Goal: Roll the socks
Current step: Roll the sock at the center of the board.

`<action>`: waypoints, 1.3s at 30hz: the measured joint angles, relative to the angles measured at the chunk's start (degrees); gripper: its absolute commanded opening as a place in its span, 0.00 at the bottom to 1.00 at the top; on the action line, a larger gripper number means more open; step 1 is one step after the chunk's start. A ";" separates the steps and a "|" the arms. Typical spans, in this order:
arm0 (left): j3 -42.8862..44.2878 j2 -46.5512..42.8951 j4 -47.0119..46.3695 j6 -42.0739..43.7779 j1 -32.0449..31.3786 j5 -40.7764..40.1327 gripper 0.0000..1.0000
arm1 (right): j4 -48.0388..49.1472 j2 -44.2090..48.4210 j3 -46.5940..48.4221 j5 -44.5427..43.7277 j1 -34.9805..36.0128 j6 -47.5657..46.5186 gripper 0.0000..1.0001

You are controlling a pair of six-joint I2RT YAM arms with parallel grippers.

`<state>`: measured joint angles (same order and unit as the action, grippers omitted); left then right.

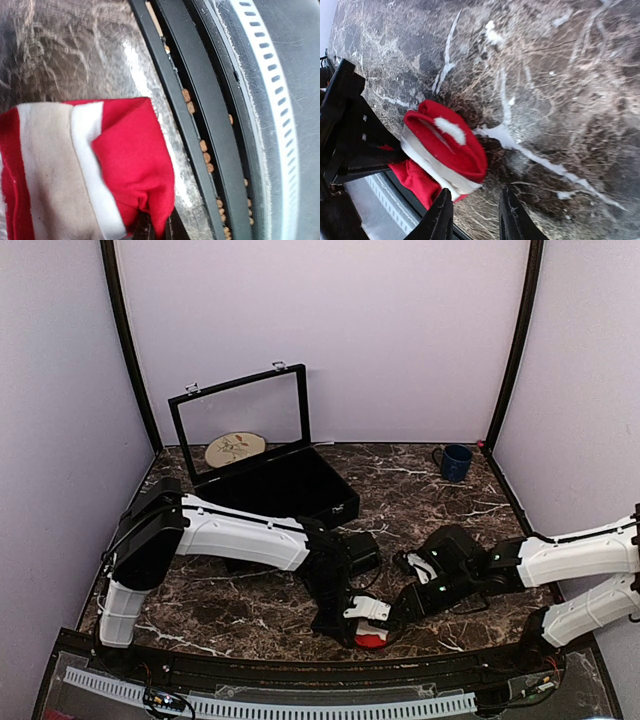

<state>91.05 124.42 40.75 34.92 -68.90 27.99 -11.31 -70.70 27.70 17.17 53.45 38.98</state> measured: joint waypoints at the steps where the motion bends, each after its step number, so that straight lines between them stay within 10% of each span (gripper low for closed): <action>1: 0.96 0.66 1.40 -0.39 0.33 0.90 0.03 | -0.42 0.61 0.00 -0.76 0.00 -0.28 0.31; 16: 11.52 9.27 12.50 -4.24 6.45 11.80 0.02 | -5.95 10.75 -2.56 -13.29 3.80 -2.34 0.32; 39: 16.59 13.97 15.13 -4.57 15.41 19.87 0.01 | -10.47 -12.90 17.49 -36.65 24.35 -19.58 0.34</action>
<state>107.63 138.39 55.88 30.35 -53.49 47.86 -21.78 -83.59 45.19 -19.49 77.80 19.40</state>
